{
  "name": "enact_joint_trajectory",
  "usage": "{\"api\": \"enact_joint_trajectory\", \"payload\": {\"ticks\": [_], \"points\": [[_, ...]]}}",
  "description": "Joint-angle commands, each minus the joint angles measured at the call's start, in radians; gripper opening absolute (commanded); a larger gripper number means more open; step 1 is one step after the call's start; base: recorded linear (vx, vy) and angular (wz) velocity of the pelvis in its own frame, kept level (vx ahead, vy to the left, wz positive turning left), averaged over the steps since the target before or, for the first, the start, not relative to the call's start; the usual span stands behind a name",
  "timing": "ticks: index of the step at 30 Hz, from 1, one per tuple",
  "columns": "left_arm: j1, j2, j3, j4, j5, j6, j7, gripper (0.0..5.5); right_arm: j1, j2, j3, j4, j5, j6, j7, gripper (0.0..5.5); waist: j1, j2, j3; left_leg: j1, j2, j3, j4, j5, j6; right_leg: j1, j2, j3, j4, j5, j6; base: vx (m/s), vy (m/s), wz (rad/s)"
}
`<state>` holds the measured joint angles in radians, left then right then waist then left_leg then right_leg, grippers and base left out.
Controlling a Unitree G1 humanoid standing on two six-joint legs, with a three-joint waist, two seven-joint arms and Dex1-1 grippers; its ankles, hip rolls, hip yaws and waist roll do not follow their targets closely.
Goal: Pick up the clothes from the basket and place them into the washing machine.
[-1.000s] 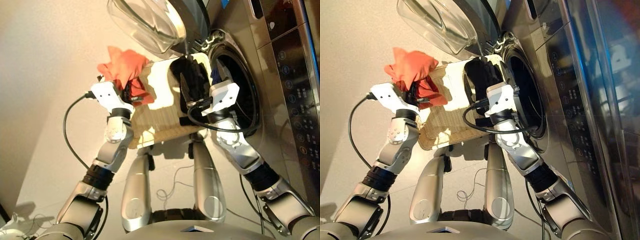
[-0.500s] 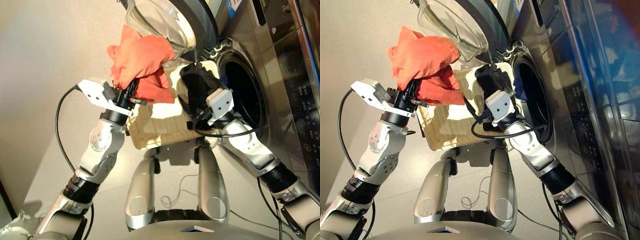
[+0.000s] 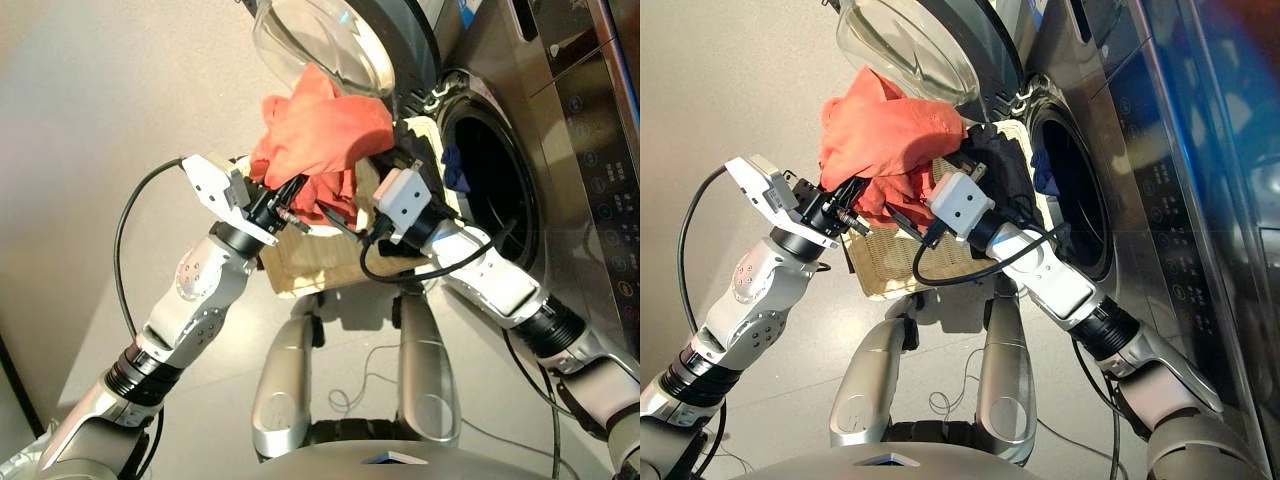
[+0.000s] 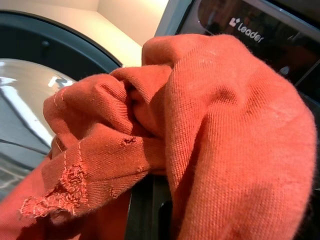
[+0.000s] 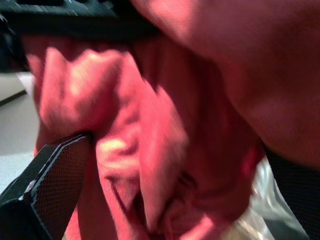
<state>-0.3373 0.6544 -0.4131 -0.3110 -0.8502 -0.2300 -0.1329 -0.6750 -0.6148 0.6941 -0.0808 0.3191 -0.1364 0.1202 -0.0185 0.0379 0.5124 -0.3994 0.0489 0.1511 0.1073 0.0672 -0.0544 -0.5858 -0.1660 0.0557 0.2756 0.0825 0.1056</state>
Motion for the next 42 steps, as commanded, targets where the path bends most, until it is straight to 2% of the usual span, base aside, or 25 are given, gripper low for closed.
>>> {"api": "enact_joint_trajectory", "payload": {"ticks": [1, 5, 16, 17, 19, 23, 27, 31, 32, 34, 37, 38, 39, 41, 42], "points": [[-0.006, 0.036, -0.036, -0.131, -0.037, -0.023, -0.037, 0.0, -0.097, 0.066, 0.03, -0.023, -0.027, -0.044, -0.013, 5.5, 0.015, -0.007, -0.087, -0.034, -0.007, -0.009, 0.057, -0.005, -0.042, 0.069, -0.03, -0.012, -0.079, 0.051, 0.086, 0.0, 0.0, 0.0], [-0.028, 0.037, -0.063, -0.129, -0.05, -0.008, -0.046, 0.0, -0.134, 0.122, 0.042, 0.022, -0.038, -0.044, -0.024, 5.5, 0.018, -0.004, -0.084, -0.04, -0.007, -0.007, 0.061, -0.003, -0.041, 0.064, -0.031, -0.011, -0.076, 0.052, 0.085, 0.0, 0.0, 0.0], [-0.065, 0.053, -0.095, -0.136, -0.066, -0.007, -0.061, 0.0, -0.146, 0.186, 0.059, 0.094, -0.05, -0.046, -0.04, 5.5, 0.026, -0.003, -0.084, -0.043, -0.011, -0.011, 0.061, -0.001, -0.04, 0.062, -0.036, -0.014, -0.075, 0.053, 0.087, 0.0, 0.0, 0.0], [-0.065, 0.056, -0.095, -0.135, -0.064, -0.01, -0.059, 0.0, -0.141, 0.185, 0.054, 0.085, -0.053, -0.052, -0.045, 3.36, 0.027, -0.001, -0.083, -0.044, -0.011, -0.01, 0.059, 0.001, -0.04, 0.06, -0.036, -0.016, -0.075, 0.053, 0.087, 0.0, 0.0, 0.0], [-0.064, 0.056, -0.094, -0.134, -0.062, -0.01, -0.058, 0.0, -0.136, 0.185, 0.049, 0.081, -0.052, -0.054, -0.048, 0.0, 0.027, -0.002, -0.082, -0.044, -0.011, -0.01, 0.06, 0.001, -0.04, 0.061, -0.036, -0.017, -0.075, 0.053, 0.087, 0.0, 0.0, 0.0], [-0.059, 0.048, -0.085, -0.123, -0.039, -0.019, -0.044, 0.0, -0.117, 0.17, 0.027, 0.053, -0.088, -0.071, -0.069, 0.0, 0.025, -0.001, -0.081, -0.045, -0.011, -0.011, 0.06, 0.0, -0.039, 0.06, -0.037, -0.018, -0.074, 0.052, 0.087, 0.0, 0.0, 0.0], [-0.023, 0.03, -0.031, -0.103, -0.005, -0.045, -0.011, 0.0, -0.049, 0.166, -0.04, 0.015, -0.146, -0.099, -0.126, 0.0, 0.025, 0.002, -0.08, -0.048, -0.011, -0.01, 0.063, -0.003, -0.036, 0.055, -0.039, -0.017, -0.072, 0.051, 0.089, 0.0, 0.0, 0.0], [-0.006, 0.012, -0.012, -0.096, 0.015, -0.057, 0.01, 0.02, -0.006, 0.174, -0.074, 0.012, -0.185, -0.125, -0.171, 0.0, 0.026, 0.007, -0.082, -0.05, -0.011, -0.009, 0.065, -0.004, -0.035, 0.053, -0.04, -0.019, -0.069, 0.049, 0.089, 0.0, 0.0, 0.0], [0.001, 0.003, -0.006, -0.091, 0.016, -0.063, 0.015, 0.78, 0.012, 0.181, -0.089, 0.021, -0.209, -0.133, -0.197, 0.0, 0.027, 0.01, -0.082, -0.052, -0.01, -0.008, 0.067, -0.004, -0.034, 0.052, -0.04, -0.021, -0.067, 0.048, 0.089, 0.0, 0.0, 0.0], [0.006, 0.001, -0.007, -0.089, 0.013, -0.067, 0.015, 1.68, 0.022, 0.186, -0.102, 0.023, -0.236, -0.135, -0.229, 0.0, 0.027, 0.012, -0.084, -0.053, -0.01, -0.009, 0.068, -0.004, -0.034, 0.053, -0.04, -0.02, -0.067, 0.047, 0.089, 0.0, 0.0, 0.0], [0.011, 0.007, -0.012, -0.085, 0.018, -0.07, 0.02, 2.48, 0.034, 0.199, -0.118, 0.028, -0.276, -0.143, -0.267, 0.0, 0.03, 0.016, -0.086, -0.052, -0.011, -0.008, 0.067, -0.006, -0.033, 0.052, -0.041, -0.02, -0.065, 0.046, 0.09, 0.0, 0.0, 0.0], [0.012, 0.009, -0.018, -0.078, 0.025, -0.077, 0.025, 3.49, 0.055, 0.213, -0.134, 0.032, -0.281, -0.149, -0.296, 0.0, 0.028, 0.017, -0.086, -0.053, -0.009, -0.006, 0.07, -0.006, -0.032, 0.051, -0.042, -0.019, -0.062, 0.045, 0.089, 0.0, 0.0, 0.0], [0.011, 0.01, -0.022, -0.076, 0.027, -0.079, 0.027, 4.79, 0.064, 0.22, -0.144, 0.035, -0.284, -0.155, -0.316, 0.0, 0.028, 0.018, -0.086, -0.054, -0.009, -0.006, 0.072, -0.007, -0.031, 0.05, -0.042, -0.019, -0.062, 0.045, 0.089, 0.0, 0.0, 0.0], [0.009, 0.014, -0.03, -0.067, 0.031, -0.081, 0.034, 5.5, 0.079, 0.226, -0.166, 0.036, -0.308, -0.162, -0.361, 0.0, 0.029, 0.021, -0.086, -0.054, -0.008, -0.006, 0.071, -0.007, -0.031, 0.05, -0.042, -0.019, -0.061, 0.043, 0.09, 0.0, 0.0, 0.0], [0.01, 0.016, -0.031, -0.064, 0.03, -0.081, 0.033, 5.5, 0.085, 0.23, -0.177, 0.037, -0.317, -0.165, -0.375, 0.0, 0.029, 0.023, -0.086, -0.054, -0.009, -0.006, 0.071, -0.007, -0.031, 0.051, -0.042, -0.019, -0.062, 0.042, 0.09, 0.0, 0.0, 0.0]]}}
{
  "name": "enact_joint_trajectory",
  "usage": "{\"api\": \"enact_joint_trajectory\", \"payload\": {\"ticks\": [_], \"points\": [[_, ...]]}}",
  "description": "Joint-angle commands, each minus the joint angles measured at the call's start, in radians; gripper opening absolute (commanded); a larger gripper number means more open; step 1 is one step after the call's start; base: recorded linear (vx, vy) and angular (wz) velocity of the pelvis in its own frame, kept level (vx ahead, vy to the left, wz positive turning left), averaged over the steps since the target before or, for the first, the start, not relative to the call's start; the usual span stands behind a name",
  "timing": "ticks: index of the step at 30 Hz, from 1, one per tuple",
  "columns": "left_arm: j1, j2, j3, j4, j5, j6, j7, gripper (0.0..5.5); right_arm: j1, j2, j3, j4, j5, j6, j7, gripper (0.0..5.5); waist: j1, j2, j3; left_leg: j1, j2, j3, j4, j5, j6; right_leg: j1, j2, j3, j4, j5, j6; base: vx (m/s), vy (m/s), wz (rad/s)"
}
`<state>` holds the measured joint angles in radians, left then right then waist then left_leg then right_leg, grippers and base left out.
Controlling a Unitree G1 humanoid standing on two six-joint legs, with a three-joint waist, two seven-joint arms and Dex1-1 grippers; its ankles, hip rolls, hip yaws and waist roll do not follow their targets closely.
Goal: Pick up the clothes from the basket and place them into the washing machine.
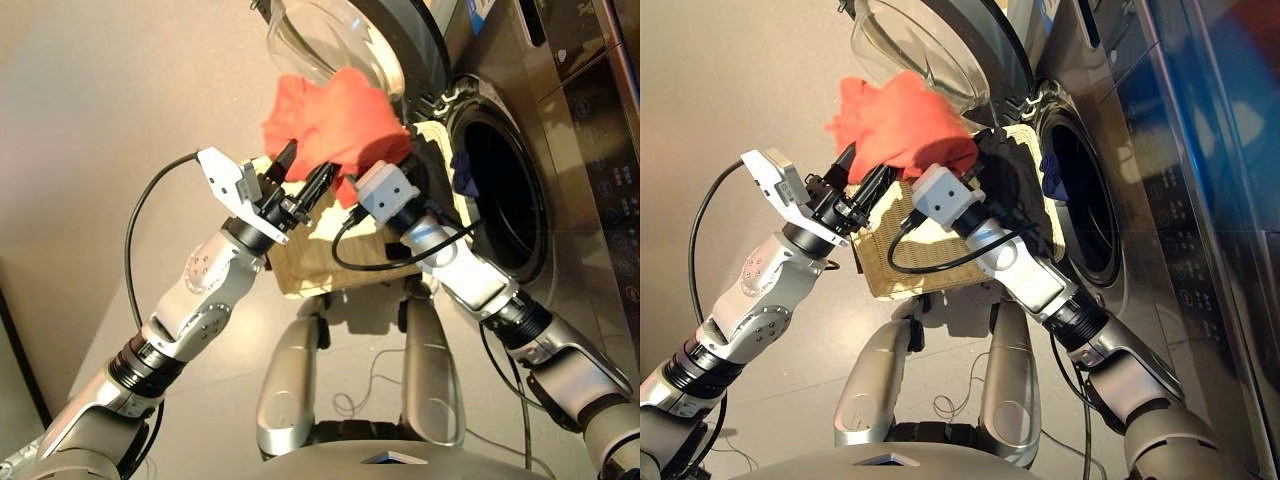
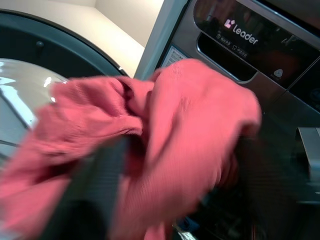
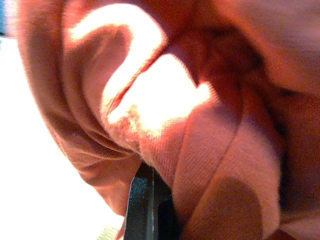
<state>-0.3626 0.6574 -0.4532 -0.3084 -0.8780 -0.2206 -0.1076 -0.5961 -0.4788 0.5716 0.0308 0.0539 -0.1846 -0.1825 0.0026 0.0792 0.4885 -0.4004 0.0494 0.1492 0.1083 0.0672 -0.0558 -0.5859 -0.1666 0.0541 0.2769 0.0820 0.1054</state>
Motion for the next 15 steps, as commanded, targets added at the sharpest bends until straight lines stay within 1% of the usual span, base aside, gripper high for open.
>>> {"api": "enact_joint_trajectory", "payload": {"ticks": [1, 2, 5, 10, 12, 13, 14, 15], "points": [[0.035, 0.013, 0.008, -0.066, 0.058, -0.091, 0.008, 5.5, 0.007, 0.094, -0.054, -0.075, -0.052, -0.117, -0.072, 0.0, 0.009, -0.018, -0.063, -0.053, -0.009, -0.004, 0.07, -0.007, -0.029, 0.051, -0.041, -0.017, -0.063, 0.043, 0.09, 0.0, 0.0, 0.0], [0.039, 0.016, 0.007, -0.06, 0.059, -0.095, 0.012, 5.5, 0.027, 0.104, -0.075, -0.081, -0.05, -0.128, -0.102, 0.0, 0.008, -0.016, -0.061, -0.053, -0.01, -0.006, 0.073, -0.007, -0.029, 0.051, -0.042, -0.018, -0.061, 0.042, 0.09, 0.0, 0.0, 0.0], [0.034, 0.02, -0.002, -0.048, 0.074, -0.101, 0.016, 5.5, 0.043, 0.108, -0.09, -0.074, -0.058, -0.141, -0.129, 0.0, 0.008, -0.016, -0.061, -0.053, -0.011, -0.006, 0.074, -0.008, -0.028, 0.052, -0.041, -0.018, -0.06, 0.041, 0.09, 0.0, 0.0, 0.0], [0.031, 0.027, -0.009, -0.042, 0.082, -0.108, 0.013, 5.5, 0.064, 0.101, -0.105, -0.039, -0.081, -0.147, -0.169, 0.0, 0.01, -0.012, -0.062, -0.055, -0.011, -0.008, 0.075, -0.008, -0.027, 0.049, -0.043, -0.019, -0.058, 0.041, 0.09, 0.0, 0.0, 0.0], [0.03, 0.027, -0.013, -0.045, 0.074, -0.119, 0.01, 5.5, 0.074, 0.114, -0.115, 0.032, -0.103, -0.163, -0.222, 0.0, 0.014, -0.007, -0.066, -0.056, -0.012, -0.01, 0.076, -0.009, -0.027, 0.051, -0.045, -0.019, -0.059, 0.039, 0.09, 0.0, 0.0, 0.0], [0.03, 0.027, -0.013, -0.045, 0.074, -0.119, 0.01, 5.5, 0.074, 0.115, -0.115, 0.033, -0.103, -0.164, -0.223, 0.0, 0.014, -0.007, -0.066, -0.056, -0.012, -0.011, 0.076, -0.009, -0.027, 0.051, -0.045, -0.02, -0.059, 0.039, 0.09, 0.0, 0.0, 0.0], [0.029, 0.024, -0.014, -0.046, 0.067, -0.13, 0.009, 5.5, 0.075, 0.12, -0.112, 0.097, -0.138, -0.169, -0.264, 0.0, 0.018, -0.004, -0.068, -0.059, -0.013, -0.012, 0.08, -0.01, -0.027, 0.05, -0.046, -0.019, -0.057, 0.038, 0.09, 0.0, 0.0, 0.0], [0.029, 0.025, -0.014, -0.046, 0.067, -0.131, 0.009, 5.5, 0.075, 0.121, -0.111, 0.099, -0.139, -0.17, -0.265, 0.0, 0.018, -0.004, -0.068, -0.059, -0.013, -0.012, 0.081, -0.01, -0.027, 0.05, -0.046, -0.019, -0.057, 0.038, 0.09, 0.0, 0.0, 0.0]]}}
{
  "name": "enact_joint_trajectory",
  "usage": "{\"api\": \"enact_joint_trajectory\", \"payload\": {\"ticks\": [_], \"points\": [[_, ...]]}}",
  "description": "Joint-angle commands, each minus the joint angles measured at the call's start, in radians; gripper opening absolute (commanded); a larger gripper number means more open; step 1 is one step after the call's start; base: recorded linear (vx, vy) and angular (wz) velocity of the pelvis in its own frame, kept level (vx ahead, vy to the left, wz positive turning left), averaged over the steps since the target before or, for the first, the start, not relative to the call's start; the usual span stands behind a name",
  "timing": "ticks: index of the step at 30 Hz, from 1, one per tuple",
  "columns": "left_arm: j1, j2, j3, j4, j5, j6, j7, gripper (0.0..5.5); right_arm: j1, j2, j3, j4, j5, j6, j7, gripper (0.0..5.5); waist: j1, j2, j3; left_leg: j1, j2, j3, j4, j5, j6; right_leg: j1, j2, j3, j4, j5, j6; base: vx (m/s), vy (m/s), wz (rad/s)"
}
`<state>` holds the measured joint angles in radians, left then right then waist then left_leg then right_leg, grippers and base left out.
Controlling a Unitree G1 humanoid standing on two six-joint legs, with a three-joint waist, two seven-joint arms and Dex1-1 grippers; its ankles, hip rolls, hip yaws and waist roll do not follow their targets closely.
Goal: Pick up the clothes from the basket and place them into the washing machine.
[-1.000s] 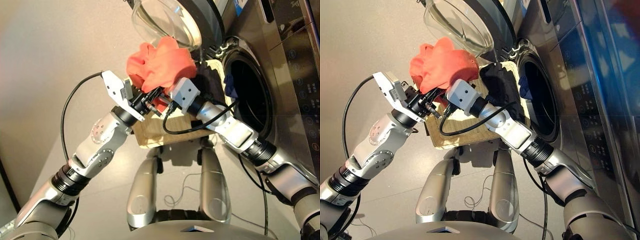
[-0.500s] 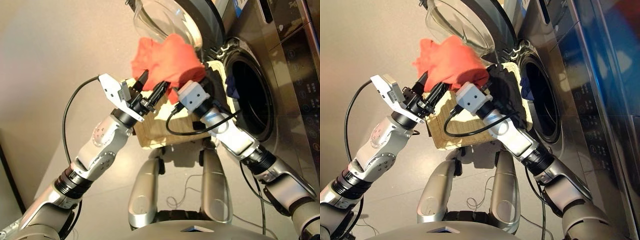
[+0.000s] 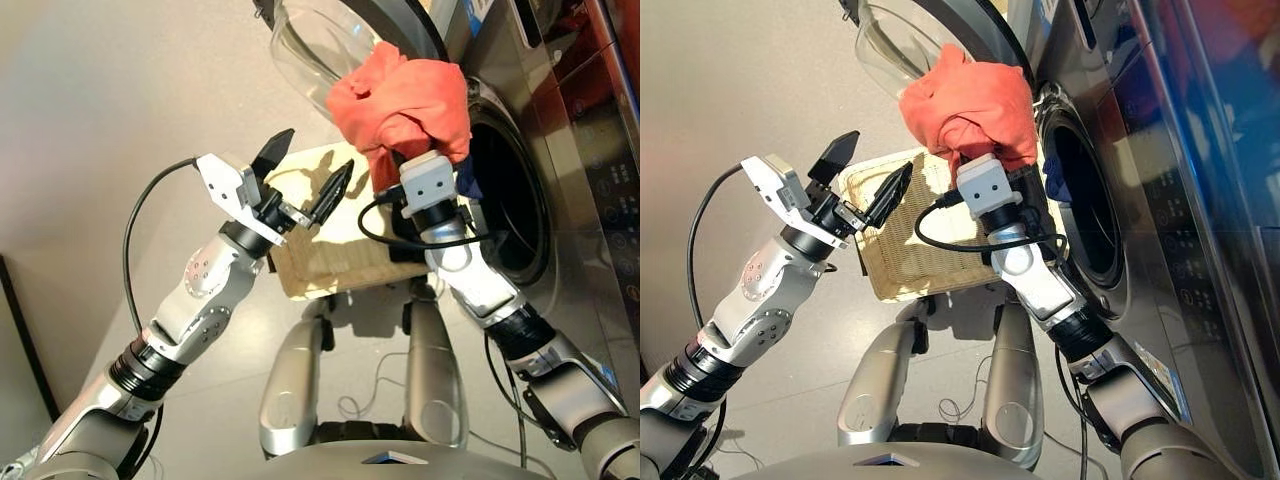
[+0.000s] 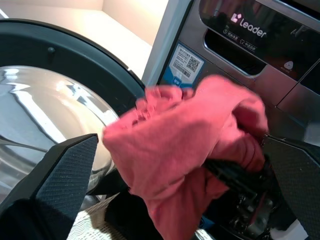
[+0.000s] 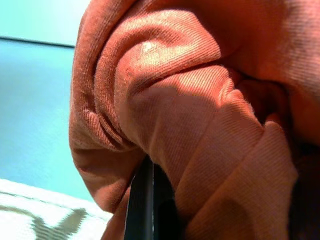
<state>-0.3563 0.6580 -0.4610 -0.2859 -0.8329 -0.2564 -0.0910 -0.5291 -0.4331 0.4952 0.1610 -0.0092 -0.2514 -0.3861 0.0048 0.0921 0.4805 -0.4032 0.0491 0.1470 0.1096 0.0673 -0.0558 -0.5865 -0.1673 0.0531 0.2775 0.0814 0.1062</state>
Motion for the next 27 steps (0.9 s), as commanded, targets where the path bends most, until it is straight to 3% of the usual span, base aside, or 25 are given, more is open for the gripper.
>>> {"api": "enact_joint_trajectory", "payload": {"ticks": [1, 6, 7, 9, 11, 16, 21, 27], "points": [[0.019, 0.017, -0.008, -0.066, 0.024, -0.108, -0.002, 5.5, 0.013, 0.074, -0.034, 0.038, -0.11, -0.105, -0.105, 0.0, 0.019, -0.014, -0.062, -0.057, -0.013, -0.012, 0.08, -0.011, -0.028, 0.049, -0.044, -0.018, -0.056, 0.037, 0.089, 0.0, 0.0, 0.0], [0.035, -0.049, 0.011, -0.038, 0.059, -0.149, 0.053, 5.5, 0.018, 0.082, -0.033, 0.172, -0.185, -0.102, -0.216, 0.0, 0.025, -0.011, -0.063, -0.066, -0.014, -0.018, 0.089, -0.015, -0.028, 0.043, -0.044, -0.018, -0.047, 0.03, 0.087, 0.0, 0.0, 0.0], [0.048, -0.11, 0.018, -0.006, 0.074, -0.163, 0.087, 5.5, 0.02, 0.082, -0.034, 0.233, -0.189, -0.098, -0.24, 0.0, 0.025, -0.014, -0.058, -0.074, -0.015, -0.025, 0.1, -0.019, -0.027, 0.038, -0.042, -0.013, -0.036, 0.025, 0.084, 0.0, 0.0, 0.0], [0.051, -0.137, 0.02, 0.018, 0.09, -0.171, 0.106, 5.5, 0.022, 0.08, -0.032, 0.257, -0.179, -0.099, -0.241, 0.0, 0.023, -0.015, -0.055, -0.079, -0.014, -0.03, 0.108, -0.023, -0.026, 0.033, -0.042, -0.01, -0.027, 0.021, 0.083, 0.0, 0.0, 0.0], [0.041, -0.17, 0.029, 0.064, 0.189, -0.184, 0.169, 5.5, 0.034, 0.067, -0.038, 0.323, -0.139, -0.112, -0.237, 0.0, 0.015, -0.02, -0.038, -0.101, -0.015, -0.039, 0.143, -0.036, -0.022, 0.013, -0.04, -0.002, 0.008, 0.008, 0.074, 0.0, 0.0, 0.0], [0.029, -0.24, 0.037, 0.085, 0.206, -0.199, 0.227, 5.5, 0.019, 0.061, -0.043, 0.399, -0.136, -0.104, -0.253, 0.0, 0.011, -0.024, -0.021, -0.158, -0.012, -0.046, 0.21, -0.057, -0.018, -0.033, -0.033, 0.006, 0.07, -0.019, 0.061, -0.03, -0.015, 0.153], [0.008, -0.276, 0.023, 0.085, 0.196, -0.204, 0.238, 5.5, -0.041, 0.065, -0.082, 0.517, -0.14, -0.08, -0.313, 0.0, 0.031, -0.018, -0.01, -0.218, -0.013, -0.058, 0.282, -0.085, -0.01, -0.085, -0.03, 0.004, 0.138, -0.044, 0.052, 0.0, 0.0, 0.0], [-0.023, -0.276, -0.006, 0.076, 0.162, -0.197, 0.218, 5.5, -0.177, -0.002, -0.164, 0.657, -0.1, -0.069, -0.387, 0.0, 0.06, -0.005, -0.001, -0.322, -0.009, -0.066, 0.378, -0.113, -0.007, -0.183, -0.021, 0.013, 0.226, -0.074, 0.043, 0.0, 0.0, 0.0]]}}
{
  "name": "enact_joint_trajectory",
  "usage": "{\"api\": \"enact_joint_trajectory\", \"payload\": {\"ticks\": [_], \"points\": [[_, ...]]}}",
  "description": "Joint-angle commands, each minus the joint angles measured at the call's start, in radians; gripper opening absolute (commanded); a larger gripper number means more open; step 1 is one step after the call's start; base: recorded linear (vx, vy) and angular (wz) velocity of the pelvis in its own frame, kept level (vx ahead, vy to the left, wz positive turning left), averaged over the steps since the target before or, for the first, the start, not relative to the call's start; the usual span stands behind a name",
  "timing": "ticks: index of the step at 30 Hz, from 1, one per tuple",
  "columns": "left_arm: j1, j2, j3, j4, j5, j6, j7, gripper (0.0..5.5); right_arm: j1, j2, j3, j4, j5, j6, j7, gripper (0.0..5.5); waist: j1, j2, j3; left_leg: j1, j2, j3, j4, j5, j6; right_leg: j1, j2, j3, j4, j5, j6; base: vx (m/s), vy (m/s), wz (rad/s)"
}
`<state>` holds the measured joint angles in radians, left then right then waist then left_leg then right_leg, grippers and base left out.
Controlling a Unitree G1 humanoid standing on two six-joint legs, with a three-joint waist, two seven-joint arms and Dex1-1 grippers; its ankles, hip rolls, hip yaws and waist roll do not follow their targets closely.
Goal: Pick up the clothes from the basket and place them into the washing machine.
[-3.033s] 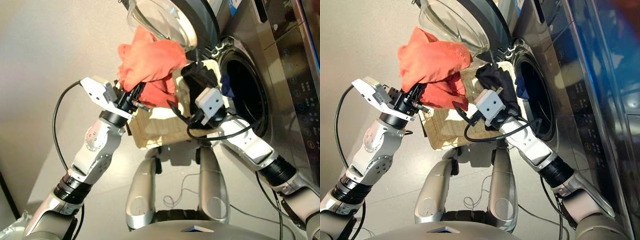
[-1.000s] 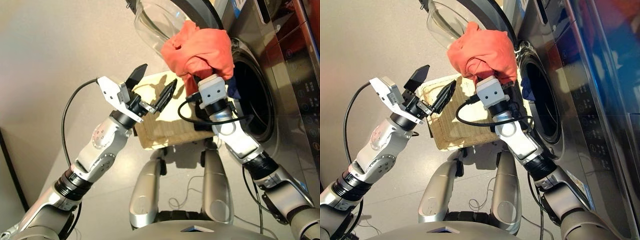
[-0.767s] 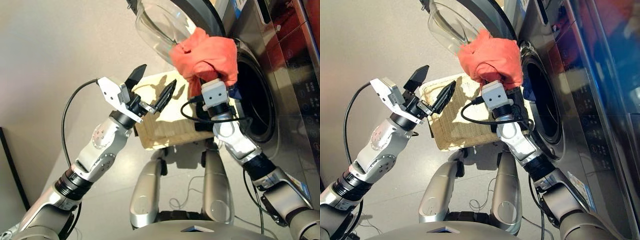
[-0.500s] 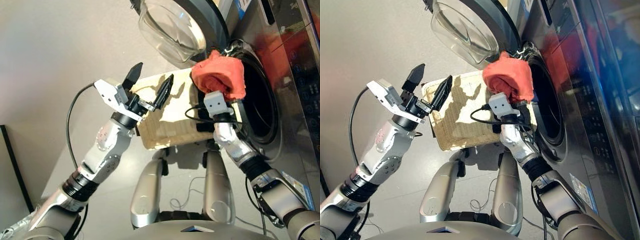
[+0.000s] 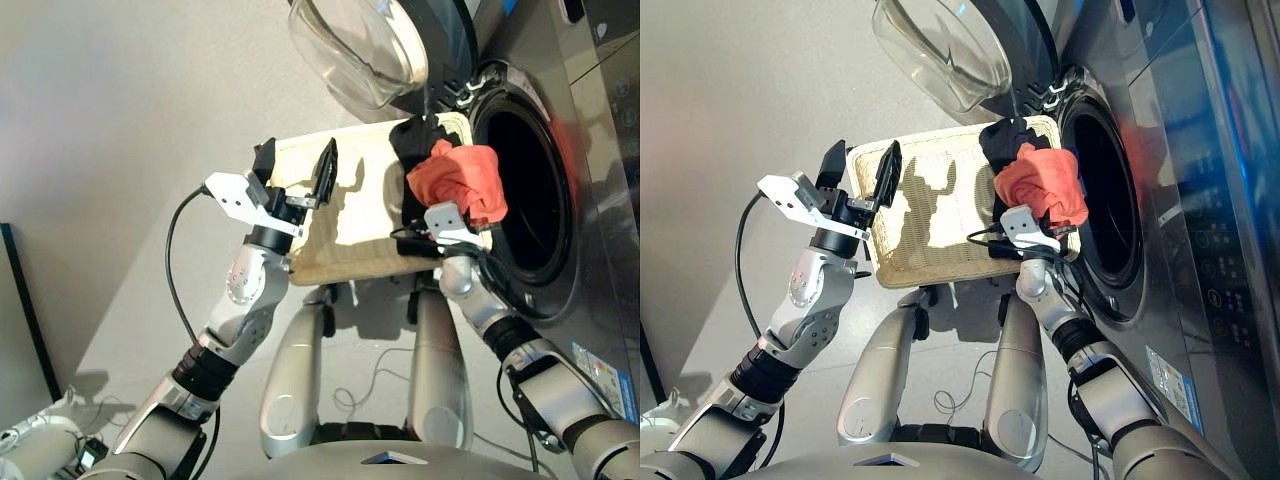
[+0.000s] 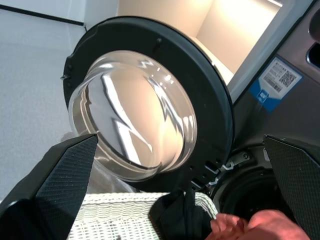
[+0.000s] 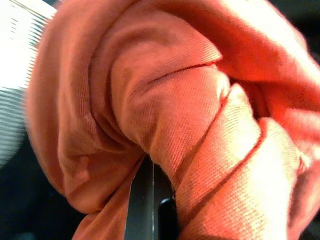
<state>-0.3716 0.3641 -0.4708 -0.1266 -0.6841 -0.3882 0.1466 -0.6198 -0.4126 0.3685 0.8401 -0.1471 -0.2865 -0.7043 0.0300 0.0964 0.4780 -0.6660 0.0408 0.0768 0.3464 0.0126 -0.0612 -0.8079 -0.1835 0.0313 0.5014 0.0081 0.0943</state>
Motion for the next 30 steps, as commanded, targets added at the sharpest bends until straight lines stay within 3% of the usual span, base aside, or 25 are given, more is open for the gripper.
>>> {"api": "enact_joint_trajectory", "payload": {"ticks": [1, 10, 18, 22, 30], "points": [[-0.007, 0.018, -0.002, -0.085, 0.003, -0.065, -0.025, 5.5, -0.113, -0.044, -0.049, 0.008, 0.046, -0.031, -0.078, 0.0, 0.04, -0.006, 0.008, -0.076, 0.0, 0.002, 0.159, -0.068, -0.002, 0.021, -0.002, 0.035, 0.028, -0.01, 0.053, 0.0, 0.0, 0.0], [-0.019, 0.031, -0.031, -0.09, -0.01, -0.051, -0.037, 5.5, -0.268, -0.203, -0.149, 0.144, 0.156, -0.041, -0.137, 0.0, 0.067, 0.007, 0.021, -0.223, 0.007, -0.014, 0.272, -0.095, -0.003, -0.123, 0.007, 0.038, 0.136, -0.043, 0.041, 0.0, 0.0, 0.0], [-0.023, 0.06, -0.024, -0.106, -0.008, -0.049, -0.029, 5.5, -0.366, -0.343, -0.156, 0.261, 0.201, -0.006, -0.155, 0.0, 0.066, 0.003, 0.026, -0.274, 0.007, -0.019, 0.309, -0.109, -0.006, -0.179, 0.008, 0.038, 0.179, -0.054, 0.037, 0.0, 0.0, 0.0], [-0.024, 0.083, -0.012, -0.124, -0.013, -0.048, -0.013, 5.5, -0.429, -0.405, -0.197, 0.358, 0.306, 0.008, -0.178, 0.0, 0.065, -0.001, 0.03, -0.293, 0.01, -0.016, 0.324, -0.117, -0.008, -0.2, 0.01, 0.042, 0.19, -0.058, 0.036, 0.0, 0.0, 0.0], [-0.019, 0.103, 0.014, -0.14, -0.023, -0.035, 0.026, 5.5, -0.508, -0.489, -0.322, 0.47, 0.617, -0.038, -0.223, 0.0, 0.048, -0.017, 0.032, -0.31, 0.013, -0.015, 0.327, -0.127, -0.01, -0.22, 0.012, 0.043, 0.194, -0.061, 0.036, 0.0, 0.0, 0.0]]}}
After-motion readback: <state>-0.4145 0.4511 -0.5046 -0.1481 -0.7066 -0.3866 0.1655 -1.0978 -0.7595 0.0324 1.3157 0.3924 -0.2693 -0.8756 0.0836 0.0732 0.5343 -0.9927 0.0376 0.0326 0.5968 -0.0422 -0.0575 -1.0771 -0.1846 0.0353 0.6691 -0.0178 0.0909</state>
